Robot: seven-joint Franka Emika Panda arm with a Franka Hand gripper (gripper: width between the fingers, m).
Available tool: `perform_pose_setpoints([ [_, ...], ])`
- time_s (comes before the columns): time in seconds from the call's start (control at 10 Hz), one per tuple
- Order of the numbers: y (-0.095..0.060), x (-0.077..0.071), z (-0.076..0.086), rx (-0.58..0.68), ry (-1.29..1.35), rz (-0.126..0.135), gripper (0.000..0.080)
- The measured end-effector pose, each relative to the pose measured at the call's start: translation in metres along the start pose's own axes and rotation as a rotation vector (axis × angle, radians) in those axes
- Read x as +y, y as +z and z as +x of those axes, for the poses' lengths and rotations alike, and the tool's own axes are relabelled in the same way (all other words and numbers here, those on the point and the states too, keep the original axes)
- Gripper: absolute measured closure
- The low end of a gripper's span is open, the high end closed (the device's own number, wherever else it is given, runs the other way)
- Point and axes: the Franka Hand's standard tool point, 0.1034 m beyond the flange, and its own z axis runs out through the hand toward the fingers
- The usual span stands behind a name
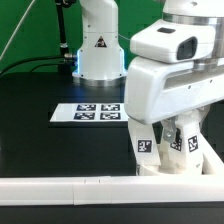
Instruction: Assemble stool
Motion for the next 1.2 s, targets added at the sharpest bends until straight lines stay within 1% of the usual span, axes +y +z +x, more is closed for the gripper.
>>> perform_pose_setpoints([
  [0.1, 0.0, -0.0004, 0.0023, -0.006, 0.101, 0.008, 0.0462],
  [0.2, -0.0003, 0.0006, 0.0041, 0.002, 0.218, 0.028, 0.0462],
  [0.3, -0.0003, 0.0, 0.0071, 0.017, 0.284, 0.016, 0.0462],
  [0.8, -0.0002, -0.0001, 0.0076, 0.017, 0.643, 0.023, 0.0462],
  [0.9, 0.0, 0.0016, 0.0105, 0.046, 0.752, 0.028, 0.0462],
  [1.0, 0.0004, 0.0027, 0.0101, 0.067, 0.878, 0.045, 0.0462],
  [1.1, 0.0005, 0.0061, 0.0078, 0.099, 0.994, 0.081, 0.0462],
  [1.2, 0.001, 0.0061, 0.0063, 0.131, 1.149, 0.117, 0.0462],
])
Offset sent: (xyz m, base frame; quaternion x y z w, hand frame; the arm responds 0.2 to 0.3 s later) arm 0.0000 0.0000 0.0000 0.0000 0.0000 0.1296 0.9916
